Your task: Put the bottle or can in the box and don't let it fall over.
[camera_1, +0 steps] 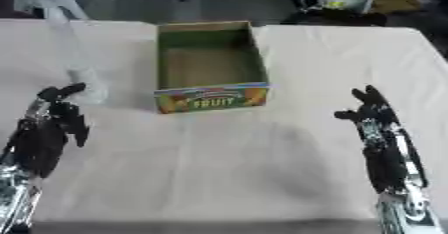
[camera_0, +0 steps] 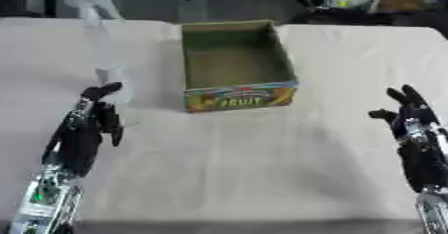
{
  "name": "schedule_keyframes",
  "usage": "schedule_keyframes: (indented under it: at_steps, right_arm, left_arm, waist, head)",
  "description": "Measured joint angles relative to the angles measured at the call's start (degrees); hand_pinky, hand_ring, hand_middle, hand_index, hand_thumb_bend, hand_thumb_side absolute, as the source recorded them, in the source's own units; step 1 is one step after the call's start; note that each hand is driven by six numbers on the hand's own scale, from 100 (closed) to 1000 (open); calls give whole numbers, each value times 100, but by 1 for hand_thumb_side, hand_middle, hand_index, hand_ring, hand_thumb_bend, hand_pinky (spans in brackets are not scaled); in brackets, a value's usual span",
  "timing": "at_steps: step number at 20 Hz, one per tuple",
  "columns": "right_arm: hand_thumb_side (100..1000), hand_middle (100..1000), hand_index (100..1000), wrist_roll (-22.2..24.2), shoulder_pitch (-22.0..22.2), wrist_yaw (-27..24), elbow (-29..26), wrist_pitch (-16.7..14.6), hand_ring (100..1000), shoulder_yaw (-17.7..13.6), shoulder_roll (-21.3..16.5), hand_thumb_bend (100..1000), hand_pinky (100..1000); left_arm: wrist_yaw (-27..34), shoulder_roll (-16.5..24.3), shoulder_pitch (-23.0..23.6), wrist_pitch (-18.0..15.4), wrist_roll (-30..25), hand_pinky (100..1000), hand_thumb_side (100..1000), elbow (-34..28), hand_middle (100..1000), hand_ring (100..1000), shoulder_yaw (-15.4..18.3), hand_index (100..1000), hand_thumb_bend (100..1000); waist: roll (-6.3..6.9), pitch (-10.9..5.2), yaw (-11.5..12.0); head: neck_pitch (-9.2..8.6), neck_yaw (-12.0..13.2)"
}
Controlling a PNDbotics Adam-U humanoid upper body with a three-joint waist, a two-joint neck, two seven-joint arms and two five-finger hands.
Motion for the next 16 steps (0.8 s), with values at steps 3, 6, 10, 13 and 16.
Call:
schedule_keyframes:
  at_steps: [3,6,10,13,16]
  right_arm:
    - [575,923,994,0,0,0,1,0,691,0,0,100,983]
    - [576,923,994,0,0,0,1,0,691,0,1,100,983]
    - [578,923,994,1,0,1,2,1,692,0,1,100,984]
    - [578,923,994,10,0,1,3,10,692,0,2,100,984]
    - [578,923,994,19,0,1,6,18,692,1,2,100,984]
  left_arm:
    - [98,0,-7,-13,-91,170,954,-4,189,225,-31,839,100]
    - [246,0,-13,-21,-227,164,956,-12,183,215,-70,833,100]
    - [721,0,-55,6,-415,151,957,-41,173,188,-164,831,109]
    - [1600,0,-145,121,-551,140,945,-41,167,155,-338,836,156]
    - [2892,4,-357,355,-586,131,892,-37,161,133,-551,841,217]
  waist:
    - [0,0,0]
    - [0,0,-1]
    - [0,-1,-7]
    - [0,-1,-35]
    - [2,-1,-43]
  head:
    - [0,-1]
    - [0,-1]
    - [0,-1]
    - [0,-1]
    - [0,4]
